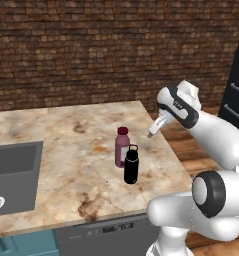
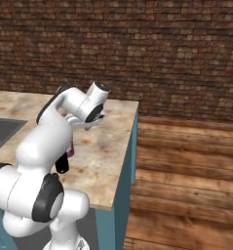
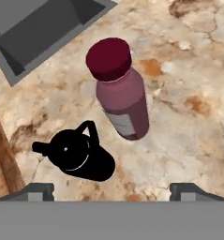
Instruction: Pick the juice, water bottle from the counter and place them in the open cabinet.
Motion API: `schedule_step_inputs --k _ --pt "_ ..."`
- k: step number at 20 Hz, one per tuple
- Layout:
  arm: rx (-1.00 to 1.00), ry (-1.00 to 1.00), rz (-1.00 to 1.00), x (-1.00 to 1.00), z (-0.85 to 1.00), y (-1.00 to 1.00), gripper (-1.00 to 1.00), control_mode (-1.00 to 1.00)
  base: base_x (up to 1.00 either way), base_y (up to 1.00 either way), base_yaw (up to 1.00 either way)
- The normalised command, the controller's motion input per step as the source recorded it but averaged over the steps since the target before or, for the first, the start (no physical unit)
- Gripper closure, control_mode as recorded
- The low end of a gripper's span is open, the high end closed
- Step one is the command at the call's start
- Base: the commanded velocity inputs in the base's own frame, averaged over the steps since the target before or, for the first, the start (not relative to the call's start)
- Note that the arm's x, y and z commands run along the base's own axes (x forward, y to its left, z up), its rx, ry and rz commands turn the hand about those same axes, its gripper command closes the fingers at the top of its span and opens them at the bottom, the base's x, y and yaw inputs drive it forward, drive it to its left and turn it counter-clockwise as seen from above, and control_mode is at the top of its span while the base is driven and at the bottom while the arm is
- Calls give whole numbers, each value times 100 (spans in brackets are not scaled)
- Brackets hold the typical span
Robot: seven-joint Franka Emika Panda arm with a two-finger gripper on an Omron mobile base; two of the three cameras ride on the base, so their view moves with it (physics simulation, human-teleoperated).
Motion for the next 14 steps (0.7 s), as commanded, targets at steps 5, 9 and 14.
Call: schedule_step_inputs --k 5,9,14 --pt "0 -13 38 -37 16 -5 -100 -100 0 0 0" --pt "0 -21 30 -50 14 0 -100 -100 0 0 0" --pt "5 -19 28 -24 -13 6 -100 -100 0 0 0"
